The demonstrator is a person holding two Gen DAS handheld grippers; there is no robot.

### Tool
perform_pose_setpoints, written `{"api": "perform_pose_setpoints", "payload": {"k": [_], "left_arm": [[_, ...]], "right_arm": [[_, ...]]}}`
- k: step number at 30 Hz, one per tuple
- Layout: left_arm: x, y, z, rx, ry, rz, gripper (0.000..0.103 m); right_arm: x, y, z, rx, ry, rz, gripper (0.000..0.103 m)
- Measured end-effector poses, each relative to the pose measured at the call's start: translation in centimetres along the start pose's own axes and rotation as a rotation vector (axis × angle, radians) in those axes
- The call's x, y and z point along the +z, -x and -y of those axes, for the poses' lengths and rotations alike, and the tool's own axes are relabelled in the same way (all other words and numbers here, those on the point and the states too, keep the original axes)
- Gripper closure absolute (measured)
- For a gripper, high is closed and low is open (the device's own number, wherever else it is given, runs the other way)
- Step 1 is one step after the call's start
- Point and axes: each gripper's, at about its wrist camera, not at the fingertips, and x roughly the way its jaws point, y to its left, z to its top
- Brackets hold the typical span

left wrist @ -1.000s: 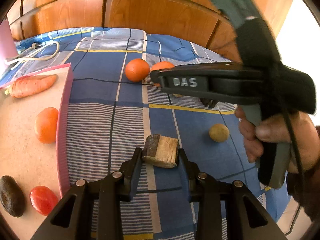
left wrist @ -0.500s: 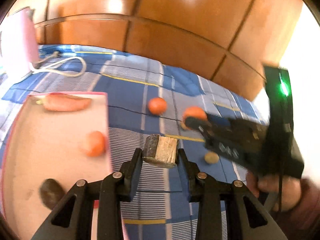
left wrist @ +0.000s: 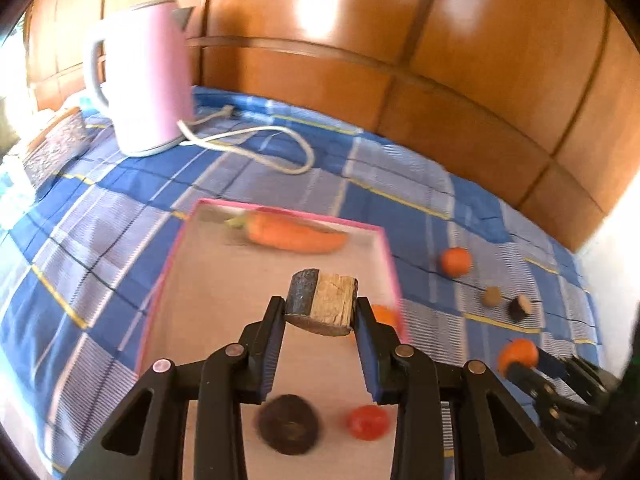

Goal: Organize fruits
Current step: 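Carry the wooden cube into the tray with the left tool while the right tool grasps an orange, then lower the orange into the tray with the right tool and release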

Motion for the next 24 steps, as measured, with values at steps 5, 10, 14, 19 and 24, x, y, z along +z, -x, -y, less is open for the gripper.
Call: {"api": "perform_pose_setpoints", "payload": {"k": [5, 10, 14, 19, 24], "left_arm": [[-0.2, -0.6, -1.4, 0.04, 0.005, -0.01, 0.068], [-0.3, -0.9, -1.9, 0.069, 0.003, -0.015, 0.063], [-0.7, -0.1, -1.8, 0.075, -0.003, 0.004, 0.05], [-1.5, 0.9, -1.3, 0.064, -0.022, 0.011, 0.046], [-2.9, 2.3, -0.9, 0.048, -0.036, 0.017, 0.044]], "right_arm": [[-1.1, 0.1, -0.9, 0.005, -0.004, -0.013, 0.066], [-1.7, 0.4, -1.8, 0.009, 0.008, -0.018, 0.066], [-2.0, 0.2, -2.2, 0.013, 0.014, -0.028, 0.066], [-2.3, 0.1, -2.8, 0.022, 0.007, -0.035, 0.066], [-2.0, 0.6, -4.0, 0.043, 0.02, -0.022, 0.066]]}}
